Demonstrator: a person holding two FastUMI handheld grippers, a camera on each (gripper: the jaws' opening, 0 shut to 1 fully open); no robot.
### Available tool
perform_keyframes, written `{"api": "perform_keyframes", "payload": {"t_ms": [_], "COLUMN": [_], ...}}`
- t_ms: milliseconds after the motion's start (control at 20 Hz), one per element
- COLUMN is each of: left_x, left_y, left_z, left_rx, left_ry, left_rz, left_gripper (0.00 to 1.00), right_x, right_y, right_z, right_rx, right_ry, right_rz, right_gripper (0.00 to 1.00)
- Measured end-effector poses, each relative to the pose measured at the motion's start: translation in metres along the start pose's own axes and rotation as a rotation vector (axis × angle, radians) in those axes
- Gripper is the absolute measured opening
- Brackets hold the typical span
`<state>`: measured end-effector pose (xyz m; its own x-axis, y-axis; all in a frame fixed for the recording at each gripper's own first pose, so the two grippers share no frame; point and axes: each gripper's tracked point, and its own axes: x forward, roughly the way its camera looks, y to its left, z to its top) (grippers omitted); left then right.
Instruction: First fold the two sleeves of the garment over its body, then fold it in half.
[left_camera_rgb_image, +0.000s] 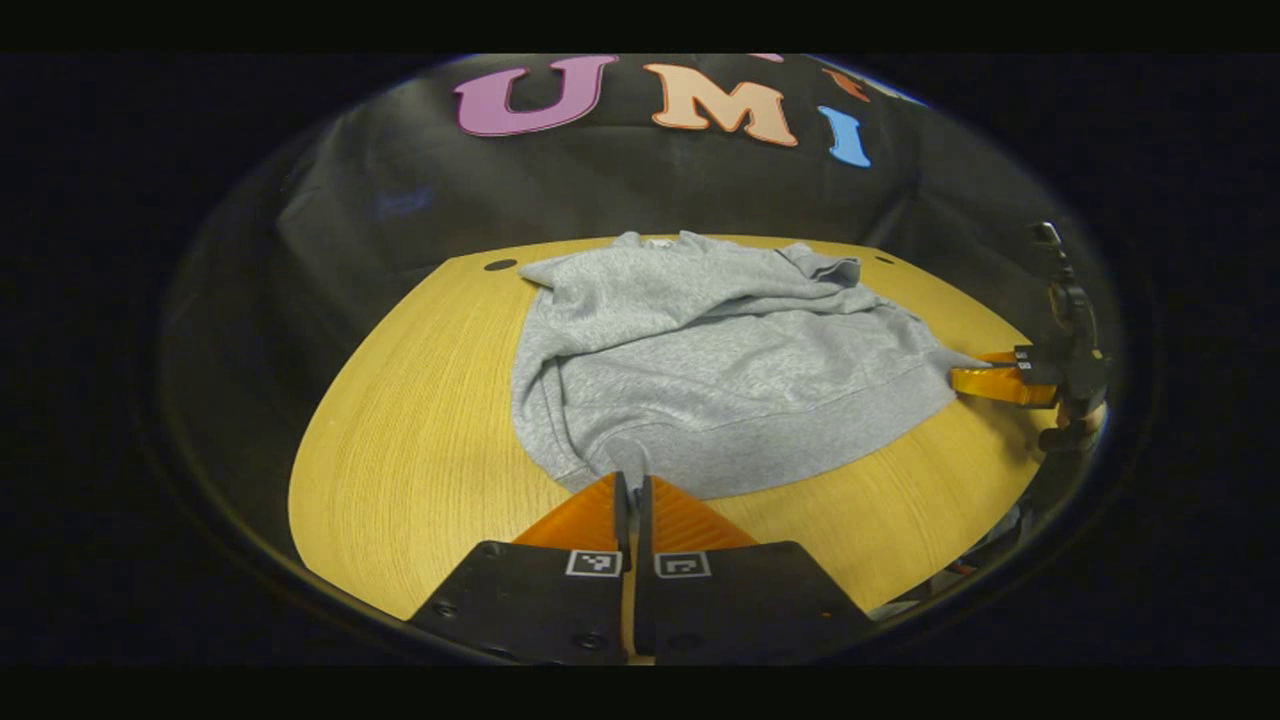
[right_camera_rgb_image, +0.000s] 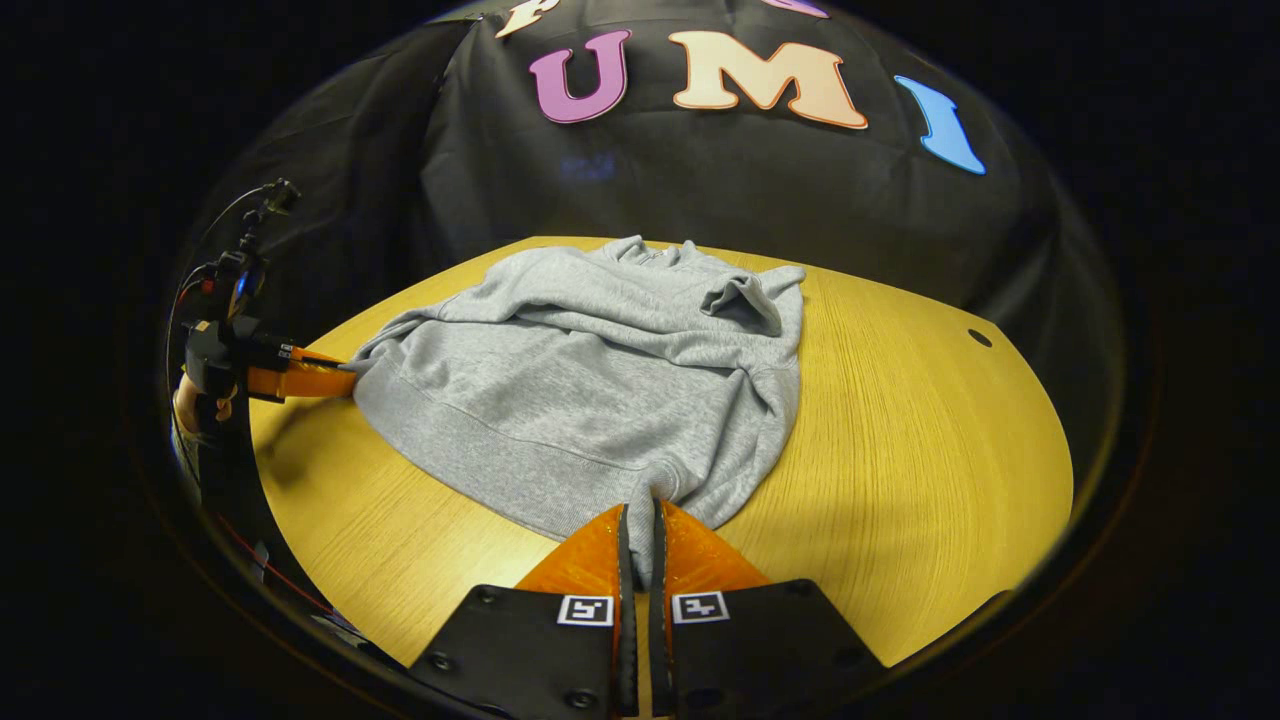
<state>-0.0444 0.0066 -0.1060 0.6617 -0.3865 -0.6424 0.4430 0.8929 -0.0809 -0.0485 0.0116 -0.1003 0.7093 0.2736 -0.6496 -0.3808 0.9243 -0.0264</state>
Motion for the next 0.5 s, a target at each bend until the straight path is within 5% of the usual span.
{"api": "perform_keyframes", "payload": {"t_ms": [500], "left_x": [-0.009], "left_y": [-0.011], "left_z": [0.076], "left_rx": [0.027], "left_ry": [-0.175], "left_rz": [-0.028], "left_gripper": [0.0], "right_x": [-0.005], "right_y": [0.0], "right_z": [0.043], "right_rx": [0.092], "right_ry": [-0.063], "right_rz": [0.062], "right_gripper": [0.03]}}
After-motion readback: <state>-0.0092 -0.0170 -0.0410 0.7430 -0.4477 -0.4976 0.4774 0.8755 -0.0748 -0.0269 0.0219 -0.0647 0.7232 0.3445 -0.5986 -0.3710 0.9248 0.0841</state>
